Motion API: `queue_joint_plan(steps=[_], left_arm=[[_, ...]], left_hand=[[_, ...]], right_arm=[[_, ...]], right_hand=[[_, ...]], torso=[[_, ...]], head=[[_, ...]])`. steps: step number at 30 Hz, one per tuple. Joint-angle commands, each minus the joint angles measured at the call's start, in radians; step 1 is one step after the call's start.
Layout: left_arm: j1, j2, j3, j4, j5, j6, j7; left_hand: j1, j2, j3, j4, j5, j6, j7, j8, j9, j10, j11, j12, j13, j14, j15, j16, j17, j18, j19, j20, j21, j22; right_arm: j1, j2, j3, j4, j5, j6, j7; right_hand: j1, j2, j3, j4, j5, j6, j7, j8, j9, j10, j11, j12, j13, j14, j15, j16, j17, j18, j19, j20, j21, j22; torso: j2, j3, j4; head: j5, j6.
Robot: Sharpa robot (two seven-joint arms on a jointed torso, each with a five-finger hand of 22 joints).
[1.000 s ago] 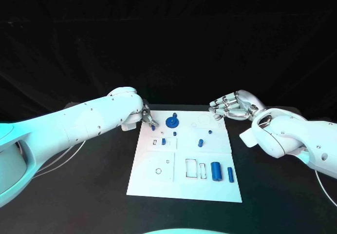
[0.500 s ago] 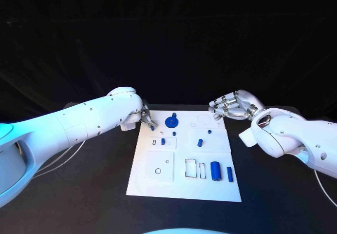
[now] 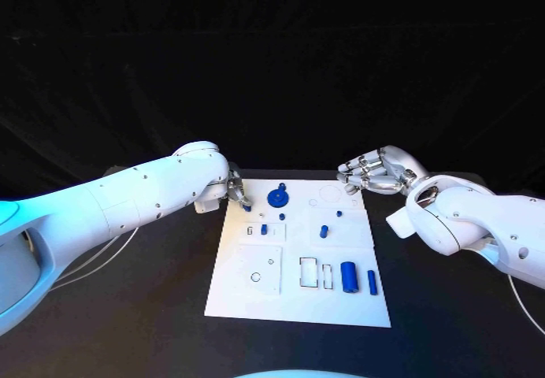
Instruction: Assemble the parts on the task board
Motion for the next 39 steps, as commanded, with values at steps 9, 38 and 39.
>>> queue_joint_plan(steps=[9,38,39], left_arm=[[-0.001,-0.072,0.001,0.109,0.159,-0.104,-0.004],[-0.06,-0.229,0.0,0.365,0.015,-0.285,0.036],[-0.065,-0.23,0.0,0.371,0.012,-0.295,0.036]], left_hand=[[-0.043,-0.066,0.233,-0.131,0.0,0.005,-0.005,0.061,0.053,0.016,-0.003,-0.004,-0.005,0.091,-0.005,0.005,0.219,-0.002,0.008,-0.002,0.009,0.007],[-0.074,-0.12,0.303,-0.165,-0.001,0.017,-0.011,0.087,0.073,0.037,-0.01,0.005,0.002,0.092,-0.01,0.007,0.221,-0.008,0.025,-0.006,0.022,0.033],[-0.074,-0.12,0.303,-0.165,-0.001,0.017,-0.011,0.087,0.073,0.037,-0.01,0.005,0.002,0.092,-0.01,0.007,0.221,-0.008,0.025,-0.006,0.022,0.033]], right_arm=[[0.0,-0.002,0.0,0.001,0.001,0.009,0.012],[0.0,-0.007,0.0,0.004,0.008,0.009,0.013],[0.0,-0.007,0.0,0.004,0.008,0.009,0.013]], right_hand=[[-0.005,0.003,-0.005,-0.001,0.004,-0.007,0.002,-0.004,0.001,-0.004,0.0,-0.001,-0.001,-0.004,0.0,-0.002,-0.001,0.003,-0.005,0.0,-0.004,-0.002],[-0.01,0.006,-0.007,0.002,0.008,-0.007,0.002,-0.004,0.001,-0.005,0.001,0.0,-0.001,-0.005,0.001,-0.002,-0.002,0.004,-0.004,0.0,-0.005,-0.005],[-0.011,0.007,-0.007,0.003,0.009,-0.007,0.002,-0.003,0.001,-0.005,0.001,0.001,-0.001,-0.005,0.001,-0.002,-0.003,0.004,-0.004,0.001,-0.005,-0.005]], torso=[[-0.001,0.0,0.0016],[0.001,-0.0013,0.0003],[0.001,-0.0013,0.0002]], head=[[0.008,0.003],[0.023,-0.002],[0.023,-0.002]])
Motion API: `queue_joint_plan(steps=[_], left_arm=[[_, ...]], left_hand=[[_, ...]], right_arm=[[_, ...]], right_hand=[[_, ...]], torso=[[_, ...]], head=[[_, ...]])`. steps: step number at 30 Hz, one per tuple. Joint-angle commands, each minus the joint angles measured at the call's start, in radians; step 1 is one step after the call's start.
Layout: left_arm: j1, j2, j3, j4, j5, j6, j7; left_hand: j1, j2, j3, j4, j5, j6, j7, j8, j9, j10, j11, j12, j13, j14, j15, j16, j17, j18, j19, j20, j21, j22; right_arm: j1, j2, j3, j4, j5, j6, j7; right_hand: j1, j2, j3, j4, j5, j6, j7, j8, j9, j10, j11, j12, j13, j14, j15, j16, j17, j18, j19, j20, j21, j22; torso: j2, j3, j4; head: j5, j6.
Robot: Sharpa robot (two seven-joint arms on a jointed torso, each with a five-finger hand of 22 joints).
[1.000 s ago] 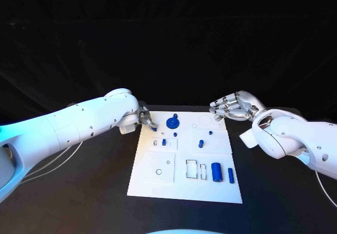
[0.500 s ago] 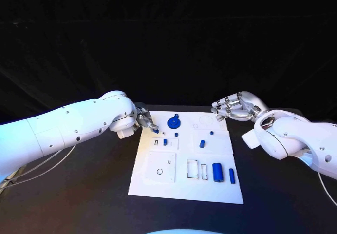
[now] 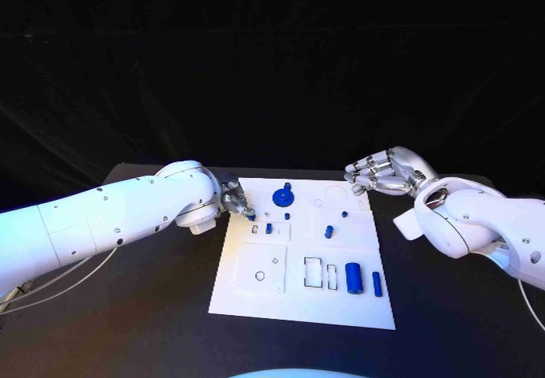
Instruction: Assemble the parts on the task board
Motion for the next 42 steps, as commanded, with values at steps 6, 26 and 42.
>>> queue_joint_plan(steps=[6,26,42], left_arm=[[-0.032,-0.006,0.0,0.035,-0.055,-0.092,0.023],[-0.046,-0.009,0.0,0.058,-0.111,0.018,-0.023],[-0.046,-0.004,0.0,0.054,-0.139,0.069,-0.036]], left_hand=[[0.003,-0.009,0.157,-0.145,-0.002,0.019,-0.012,0.007,0.072,0.011,-0.002,0.008,0.004,0.089,-0.009,0.007,0.22,-0.009,0.012,-0.003,0.009,0.008],[0.0,-0.021,0.172,-0.15,-0.002,0.024,-0.015,0.013,0.076,0.013,-0.005,0.0,-0.006,0.089,-0.011,0.007,0.22,-0.009,0.014,-0.005,0.011,0.011],[-0.006,-0.03,0.188,-0.152,-0.002,0.027,-0.016,0.019,0.083,0.011,-0.006,-0.011,-0.017,0.089,-0.012,0.007,0.22,-0.008,0.01,-0.006,0.008,0.006]], right_arm=[[0.0,-0.001,0.0,0.002,0.0,0.01,0.011],[-0.001,-0.002,0.0,0.001,0.001,0.011,0.012],[-0.002,-0.002,0.0,0.0,0.001,0.011,0.013]], right_hand=[[-0.006,0.002,-0.004,0.001,0.004,-0.007,0.002,-0.003,0.001,-0.005,0.001,0.001,-0.001,-0.005,0.001,-0.002,-0.001,0.004,-0.004,0.001,-0.005,-0.002],[-0.007,0.003,-0.004,0.001,0.006,-0.007,0.002,-0.003,0.001,-0.005,0.001,0.001,-0.001,-0.005,0.001,-0.002,-0.002,0.004,-0.004,0.001,-0.005,-0.003],[-0.007,0.003,-0.004,0.001,0.006,-0.007,0.002,-0.003,0.001,-0.005,0.001,0.001,-0.001,-0.005,0.001,-0.002,-0.002,0.004,-0.004,0.001,-0.005,-0.003]], torso=[[0.0,-0.0005,-0.0016],[0.0,-0.0004,-0.0015],[0.001,0.0,-0.0015]], head=[[0.001,-0.002],[0.0,-0.003],[-0.004,-0.005]])
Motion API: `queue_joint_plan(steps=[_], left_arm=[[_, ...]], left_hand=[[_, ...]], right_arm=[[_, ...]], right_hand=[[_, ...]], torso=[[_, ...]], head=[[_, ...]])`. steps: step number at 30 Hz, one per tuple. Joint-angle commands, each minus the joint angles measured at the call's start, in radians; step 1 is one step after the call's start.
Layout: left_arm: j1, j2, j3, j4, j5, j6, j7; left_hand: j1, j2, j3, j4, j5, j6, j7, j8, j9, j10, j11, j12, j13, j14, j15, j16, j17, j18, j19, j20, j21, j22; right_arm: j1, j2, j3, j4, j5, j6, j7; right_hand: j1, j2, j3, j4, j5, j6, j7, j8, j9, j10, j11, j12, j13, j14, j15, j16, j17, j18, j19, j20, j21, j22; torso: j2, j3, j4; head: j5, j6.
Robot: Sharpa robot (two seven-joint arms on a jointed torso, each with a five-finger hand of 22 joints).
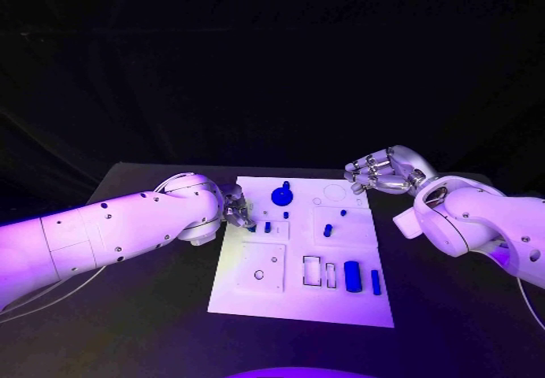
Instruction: Assemble the parts on the task board
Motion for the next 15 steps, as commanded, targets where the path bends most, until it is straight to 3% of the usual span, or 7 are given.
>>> queue_joint_plan(steps=[1,15], left_arm=[[-0.001,0.003,-0.001,0.002,-0.017,0.048,-0.011],[-0.001,0.01,-0.001,0.0,0.001,0.032,-0.006]], left_hand=[[0.008,-0.005,0.147,-0.138,0.006,0.022,-0.018,0.005,0.078,0.004,0.001,-0.004,-0.001,0.092,-0.007,0.003,0.22,-0.008,0.003,0.001,0.001,0.006],[-0.025,-0.018,0.155,-0.118,0.003,0.024,-0.027,0.027,0.105,0.016,-0.005,-0.003,0.001,0.092,-0.011,0.003,0.22,-0.008,0.001,0.001,0.0,0.006]], right_arm=[[-0.001,0.0,0.0,0.001,-0.002,0.011,0.011],[-0.001,-0.001,0.0,0.002,-0.002,0.01,0.011]], right_hand=[[-0.007,0.003,-0.004,0.001,0.006,-0.007,0.002,-0.003,0.001,-0.005,0.001,0.001,-0.001,-0.005,0.001,-0.002,-0.001,0.004,-0.004,0.001,-0.005,-0.001],[-0.007,0.003,-0.004,0.001,0.006,-0.007,0.002,-0.003,0.001,-0.005,0.001,0.001,-0.001,-0.005,0.001,-0.002,-0.001,0.004,-0.004,0.001,-0.005,-0.001]], torso=[[0.0,0.0006,0.0002],[-0.001,0.0011,-0.0006]], head=[[-0.001,-0.001],[-0.001,-0.002]])
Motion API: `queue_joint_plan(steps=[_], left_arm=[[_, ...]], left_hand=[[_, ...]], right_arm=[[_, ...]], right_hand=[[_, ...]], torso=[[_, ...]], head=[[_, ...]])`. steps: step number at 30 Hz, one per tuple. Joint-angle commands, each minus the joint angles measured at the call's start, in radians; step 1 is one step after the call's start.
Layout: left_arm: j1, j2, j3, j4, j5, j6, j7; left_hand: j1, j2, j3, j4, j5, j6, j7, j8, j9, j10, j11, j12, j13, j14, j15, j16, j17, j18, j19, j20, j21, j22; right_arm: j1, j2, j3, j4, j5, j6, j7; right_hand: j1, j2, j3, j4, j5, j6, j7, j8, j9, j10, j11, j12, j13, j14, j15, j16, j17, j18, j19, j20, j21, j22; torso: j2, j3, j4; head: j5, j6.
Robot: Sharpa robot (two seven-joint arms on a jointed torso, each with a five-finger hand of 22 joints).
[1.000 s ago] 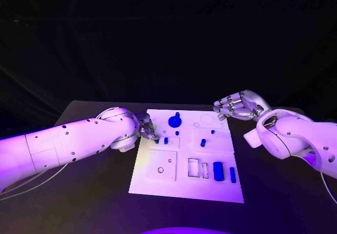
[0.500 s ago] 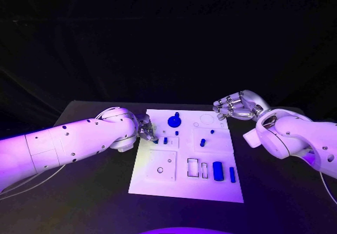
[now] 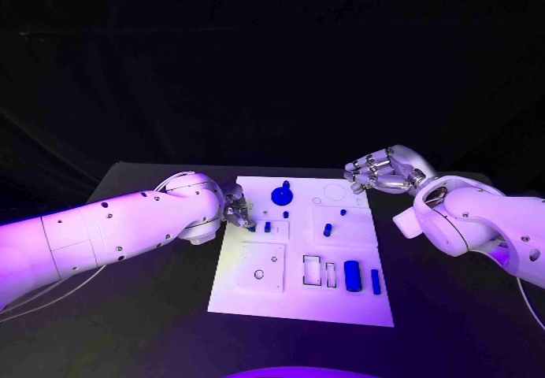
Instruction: Assemble the parts on the task board
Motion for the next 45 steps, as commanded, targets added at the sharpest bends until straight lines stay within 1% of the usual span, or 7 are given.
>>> queue_joint_plan(steps=[1,8,14,24,29,38,45], left_arm=[[-0.002,0.007,-0.002,0.0,0.011,0.015,-0.001],[-0.002,0.014,-0.002,-0.005,0.016,0.013,-0.002],[-0.002,0.018,-0.002,-0.009,0.019,0.023,-0.006],[-0.001,0.023,-0.002,-0.018,0.02,0.028,-0.012],[-0.001,0.025,-0.002,-0.023,0.02,0.027,-0.017],[-0.001,0.034,-0.002,-0.039,0.02,0.031,-0.027],[-0.001,0.037,-0.002,-0.048,0.019,0.041,-0.035]], left_hand=[[-0.01,0.0,0.122,-0.115,-0.001,0.024,-0.028,0.005,0.108,0.009,-0.001,-0.003,0.0,0.089,-0.008,0.003,0.22,-0.008,0.001,0.001,0.0,0.006],[-0.022,-0.005,0.115,-0.105,-0.002,0.022,-0.032,0.014,0.119,0.013,-0.004,-0.001,0.002,0.089,-0.01,0.003,0.221,-0.008,0.002,0.0,0.0,0.007],[-0.036,-0.014,0.092,-0.095,-0.004,0.022,-0.039,0.024,0.134,0.018,-0.009,0.002,0.005,0.089,-0.014,0.003,0.221,-0.009,0.005,-0.001,0.001,0.011],[-0.047,-0.016,0.064,-0.078,-0.005,0.023,-0.046,0.031,0.148,0.02,-0.014,0.001,0.003,0.089,-0.018,0.003,0.221,-0.01,0.008,-0.004,0.002,0.015],[-0.058,-0.015,0.03,-0.06,-0.005,0.025,-0.05,0.034,0.156,0.019,-0.017,0.0,0.001,0.089,-0.02,0.003,0.221,-0.01,0.009,-0.007,0.003,0.016],[-0.075,-0.005,-0.108,0.004,-0.005,0.035,-0.055,0.026,0.168,0.015,-0.02,0.001,0.003,0.089,-0.024,0.003,0.221,-0.011,0.012,-0.014,0.001,0.018],[-0.076,-0.002,-0.145,0.018,-0.005,0.038,-0.054,0.022,0.169,0.014,-0.02,0.001,0.003,0.089,-0.024,0.003,0.221,-0.011,0.012,-0.015,0.001,0.019]], right_arm=[[-0.001,0.0,0.0,0.001,-0.002,0.01,0.01],[-0.001,-0.001,0.0,0.002,-0.002,0.01,0.01],[-0.001,-0.001,0.0,0.002,-0.002,0.01,0.01],[-0.001,-0.002,0.0,0.003,-0.002,0.009,0.009],[-0.001,-0.002,0.0,0.003,-0.002,0.009,0.009],[-0.001,-0.003,0.0,0.003,-0.002,0.009,0.009],[-0.001,-0.004,0.0,0.004,-0.002,0.009,0.009]], right_hand=[[-0.007,0.003,-0.004,0.001,0.006,-0.007,0.002,-0.003,0.001,-0.005,0.001,0.001,-0.001,-0.005,0.001,-0.002,-0.001,0.004,-0.004,0.001,-0.005,-0.001],[-0.007,0.003,-0.004,0.001,0.006,-0.007,0.002,-0.003,0.001,-0.005,0.001,0.001,-0.001,-0.005,0.001,-0.002,-0.001,0.004,-0.004,0.001,-0.005,-0.001],[-0.007,0.003,-0.004,0.001,0.006,-0.007,0.002,-0.003,0.001,-0.005,0.001,0.001,-0.001,-0.005,0.001,-0.002,-0.001,0.004,-0.004,0.001,-0.005,-0.001],[-0.009,0.003,-0.006,0.002,0.009,-0.008,0.002,-0.003,0.001,-0.006,0.001,0.002,-0.001,-0.005,0.001,-0.001,-0.002,0.004,-0.003,0.001,-0.006,-0.003],[-0.009,0.003,-0.006,0.002,0.009,-0.008,0.002,-0.003,0.001,-0.006,0.001,0.002,-0.001,-0.005,0.001,-0.001,-0.002,0.004,-0.003,0.001,-0.006,-0.003],[-0.009,0.003,-0.006,0.002,0.01,-0.008,0.002,-0.003,0.001,-0.006,0.001,0.002,-0.001,-0.005,0.001,-0.002,-0.002,0.004,-0.003,0.001,-0.006,-0.004],[-0.009,0.003,-0.006,0.002,0.01,-0.008,0.002,-0.003,0.001,-0.006,0.001,0.002,-0.001,-0.005,0.001,-0.002,-0.002,0.004,-0.003,0.001,-0.006,-0.004]], torso=[[-0.001,0.0004,-0.0008],[0.0,0.0004,-0.0006],[0.0,0.0005,-0.0012],[0.0,0.0007,-0.0005],[-0.001,0.0002,-0.0004],[0.0,0.0,-0.0014],[0.0,0.0005,-0.0003]], head=[[0.001,0.0],[0.0,-0.001],[-0.001,-0.002],[-0.002,-0.003],[-0.003,-0.003],[-0.004,-0.004],[-0.006,-0.005]])
